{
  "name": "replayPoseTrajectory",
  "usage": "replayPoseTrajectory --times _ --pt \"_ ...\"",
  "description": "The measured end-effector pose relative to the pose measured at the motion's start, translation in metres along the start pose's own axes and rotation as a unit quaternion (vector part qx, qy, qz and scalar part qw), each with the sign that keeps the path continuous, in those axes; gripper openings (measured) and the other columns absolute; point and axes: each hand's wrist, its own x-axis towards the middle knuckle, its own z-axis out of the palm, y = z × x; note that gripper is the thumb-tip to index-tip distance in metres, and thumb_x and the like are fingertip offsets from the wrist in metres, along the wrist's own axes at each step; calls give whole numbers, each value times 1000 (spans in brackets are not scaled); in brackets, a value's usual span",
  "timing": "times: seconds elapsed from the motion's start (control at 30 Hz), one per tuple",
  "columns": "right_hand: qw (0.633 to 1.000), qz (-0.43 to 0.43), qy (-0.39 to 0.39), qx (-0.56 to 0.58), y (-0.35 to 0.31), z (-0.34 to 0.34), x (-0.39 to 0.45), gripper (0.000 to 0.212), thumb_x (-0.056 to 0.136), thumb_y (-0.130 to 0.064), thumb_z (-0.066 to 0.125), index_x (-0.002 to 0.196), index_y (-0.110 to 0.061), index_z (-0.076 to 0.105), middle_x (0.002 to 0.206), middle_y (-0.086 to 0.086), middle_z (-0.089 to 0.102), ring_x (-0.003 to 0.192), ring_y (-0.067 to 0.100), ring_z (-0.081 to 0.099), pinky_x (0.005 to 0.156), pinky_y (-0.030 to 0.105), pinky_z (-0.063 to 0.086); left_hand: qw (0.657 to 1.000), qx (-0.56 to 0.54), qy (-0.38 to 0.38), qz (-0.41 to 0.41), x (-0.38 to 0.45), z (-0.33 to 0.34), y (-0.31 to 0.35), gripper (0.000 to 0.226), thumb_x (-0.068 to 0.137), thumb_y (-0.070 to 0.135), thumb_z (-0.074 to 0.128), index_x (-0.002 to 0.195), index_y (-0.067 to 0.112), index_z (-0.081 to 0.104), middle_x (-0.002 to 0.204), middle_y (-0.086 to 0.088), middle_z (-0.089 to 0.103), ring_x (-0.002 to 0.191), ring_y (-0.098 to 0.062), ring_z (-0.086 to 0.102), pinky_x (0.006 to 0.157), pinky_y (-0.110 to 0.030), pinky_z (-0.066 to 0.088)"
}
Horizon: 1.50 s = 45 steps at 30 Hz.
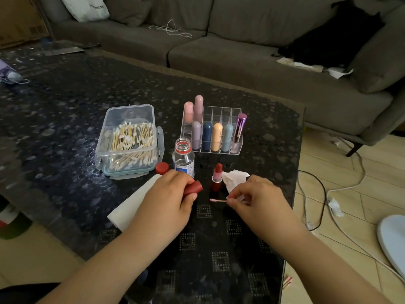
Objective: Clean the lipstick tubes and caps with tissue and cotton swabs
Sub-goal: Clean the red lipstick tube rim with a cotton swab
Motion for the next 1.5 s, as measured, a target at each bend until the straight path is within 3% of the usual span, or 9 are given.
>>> replayPoseTrajectory --times 0.17,0.33,0.5,0.77,0.9,1.0,1.1,1.27,1.5 --pt "999 -11 -3 -50 -2 6 4 18 90 -41 58 104 -34 67 81 -18 38 104 7 43 94 24 28 998 57 -16 -1 4 8 -4 18 88 24 62 104 17 59 101 3 49 91 -15 50 74 -26 40" --pt "993 10 111 41 -6 5 13 34 81 -41 69 111 -26 64 77 -17 41 85 5 45 84 27 43 998 55 -16 -18 8 11 -6 21 87 24 63 106 17 60 103 1 54 93 -18 54 77 -31 45" --pt "987 32 94 127 -10 12 25 38 79 -39 73 115 -31 64 85 -18 41 80 -4 44 68 2 34 999 29 5 -17 8 13 -5 30 84 23 67 113 17 60 110 3 53 99 -16 54 80 -26 43" --pt "965 10 100 242 -11 1 26 16 76 -32 75 89 -23 74 77 -12 46 69 -9 46 65 4 35 989 -144 35 -29 7 -2 12 28 77 25 73 103 27 61 90 23 48 88 11 49 70 -1 36" --pt "937 -34 47 346 -18 -20 12 18 68 -37 76 78 -22 74 69 -1 53 61 -1 47 62 15 41 939 -334 -54 -65 5 -8 25 32 64 43 76 92 39 60 88 15 67 85 2 61 75 -16 47" --pt "907 -57 8 416 -23 -27 2 25 65 -40 76 74 -17 74 80 26 60 81 37 62 81 49 51 903 -416 -83 -65 3 -7 27 36 57 50 73 87 34 64 84 5 70 82 -17 66 78 -40 55" --pt "886 -79 0 456 -22 -30 -2 27 68 -40 81 71 -14 73 84 38 52 90 54 51 84 62 43 880 -458 -116 -42 2 -12 28 28 61 41 76 83 27 68 79 5 70 78 -12 66 74 -26 54" --pt "859 -109 -38 498 -22 -35 -4 11 68 -33 76 70 -22 75 79 32 58 82 38 58 82 46 49 825 -535 -179 -40 -1 -24 32 6 70 22 72 76 24 74 72 5 69 71 -2 63 67 -13 47" --pt "802 -151 -132 563 -24 -40 -8 15 73 -28 78 75 -14 72 67 18 61 61 25 60 71 25 50 710 -613 -347 8 1 -30 23 33 80 42 68 96 12 70 85 -4 68 82 -15 63 80 -23 48"
